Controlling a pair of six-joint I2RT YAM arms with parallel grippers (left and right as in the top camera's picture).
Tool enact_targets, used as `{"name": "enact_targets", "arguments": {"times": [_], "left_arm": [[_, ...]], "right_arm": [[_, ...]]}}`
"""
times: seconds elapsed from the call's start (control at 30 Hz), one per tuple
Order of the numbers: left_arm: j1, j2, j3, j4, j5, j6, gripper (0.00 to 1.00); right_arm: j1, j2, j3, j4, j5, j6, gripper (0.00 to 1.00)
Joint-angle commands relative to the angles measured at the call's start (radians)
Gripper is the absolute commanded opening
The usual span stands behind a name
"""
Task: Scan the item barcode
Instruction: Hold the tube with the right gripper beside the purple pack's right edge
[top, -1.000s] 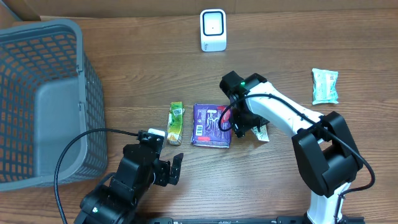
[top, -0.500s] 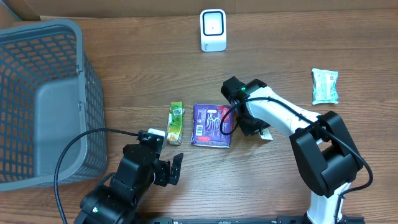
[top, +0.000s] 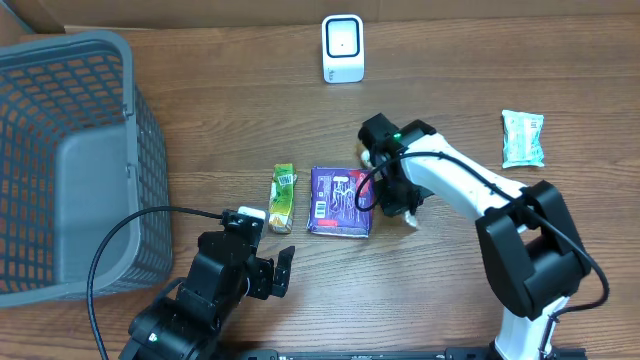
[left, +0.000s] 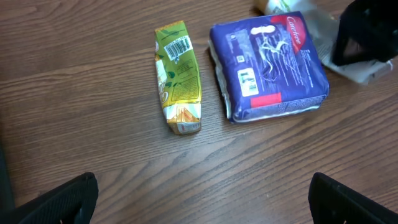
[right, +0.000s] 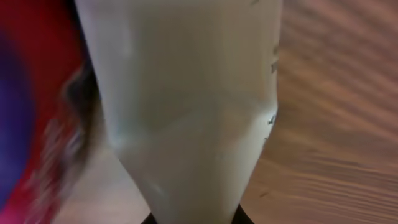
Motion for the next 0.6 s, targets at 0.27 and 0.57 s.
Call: {"name": "enact_targets", "arguments": {"times": [0.27,0.57], "left_arm": [[-0.008,-0.003,-0.003,0.001,-0.013,0.016,1.00],[-0.008,-0.003,-0.003,0.001,-0.013,0.016,1.00]], "right_arm": [[-0.305,-0.106,-0.018,0.058,-0.638,-0.105,0.04],[-0.355,-0.106,-0.193,0.137,-0.695,-0.108,0.04]]}}
